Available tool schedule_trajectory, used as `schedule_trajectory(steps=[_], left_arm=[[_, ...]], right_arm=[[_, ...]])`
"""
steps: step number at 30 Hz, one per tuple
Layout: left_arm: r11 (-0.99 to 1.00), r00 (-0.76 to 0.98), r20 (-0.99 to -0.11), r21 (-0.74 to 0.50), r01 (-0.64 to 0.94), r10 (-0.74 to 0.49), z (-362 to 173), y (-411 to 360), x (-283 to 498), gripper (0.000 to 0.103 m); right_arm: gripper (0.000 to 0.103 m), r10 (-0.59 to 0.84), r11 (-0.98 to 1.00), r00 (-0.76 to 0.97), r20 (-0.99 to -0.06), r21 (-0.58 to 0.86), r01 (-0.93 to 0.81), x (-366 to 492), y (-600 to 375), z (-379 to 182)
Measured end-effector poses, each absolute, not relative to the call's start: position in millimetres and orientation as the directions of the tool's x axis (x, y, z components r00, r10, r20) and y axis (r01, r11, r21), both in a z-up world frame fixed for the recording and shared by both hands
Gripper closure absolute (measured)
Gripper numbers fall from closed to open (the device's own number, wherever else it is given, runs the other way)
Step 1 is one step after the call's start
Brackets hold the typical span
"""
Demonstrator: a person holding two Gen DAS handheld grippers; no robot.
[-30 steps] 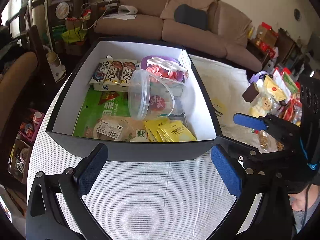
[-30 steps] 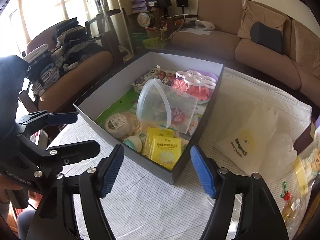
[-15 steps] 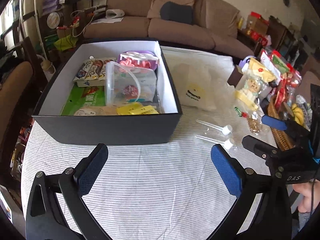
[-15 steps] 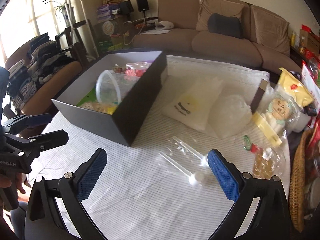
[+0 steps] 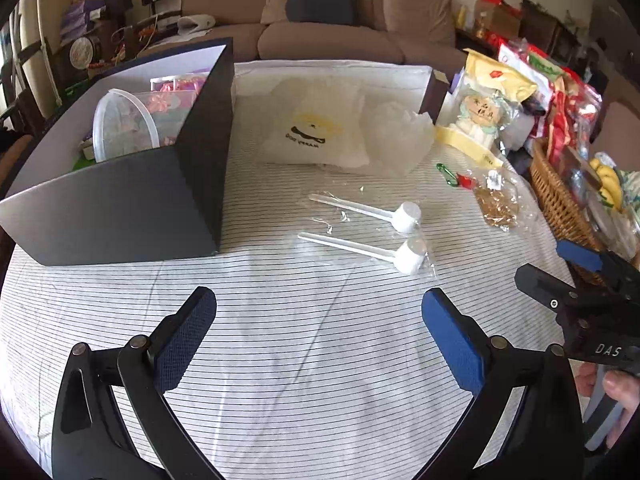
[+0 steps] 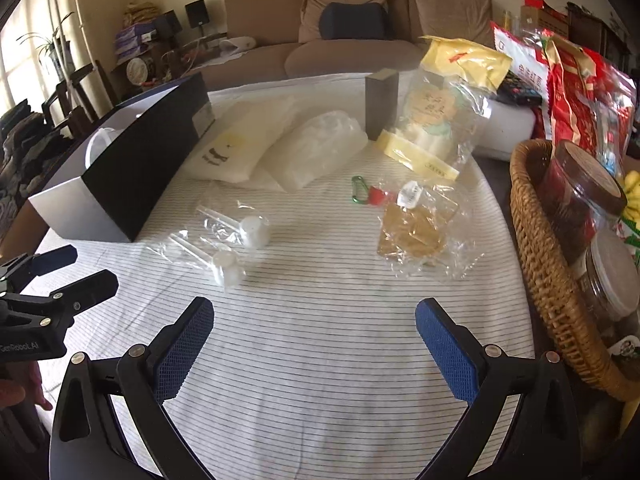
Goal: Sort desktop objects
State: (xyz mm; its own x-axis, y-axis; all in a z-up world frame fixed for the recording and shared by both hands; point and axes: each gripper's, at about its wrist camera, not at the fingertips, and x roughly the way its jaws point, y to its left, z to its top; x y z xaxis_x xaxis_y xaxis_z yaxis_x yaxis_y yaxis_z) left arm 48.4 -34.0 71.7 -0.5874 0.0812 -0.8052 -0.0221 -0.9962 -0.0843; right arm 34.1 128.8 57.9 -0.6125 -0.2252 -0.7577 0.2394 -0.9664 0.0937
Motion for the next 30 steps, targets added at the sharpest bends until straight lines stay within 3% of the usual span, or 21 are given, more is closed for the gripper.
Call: schedule_trajectory(steps=[12,30], left_arm=[[-1.0,-0.547,-0.837,-0.011,-0.008,0.013,12.3,-8.8,20.7,0.0],[-0.998,-0.562,-0.827,-0.011,0.054,-0.021,5.8,-5.1,19.5,0.0]], right_arm=[[0.0,-0.167,-0.975,-0.599,-0.783,0.043,0.217,22.1,126.7,4.6],[0.0,-0.109,-0.981,-0.585,-0.804,-0.009,0.194,-0.5,122.3,-6.5]])
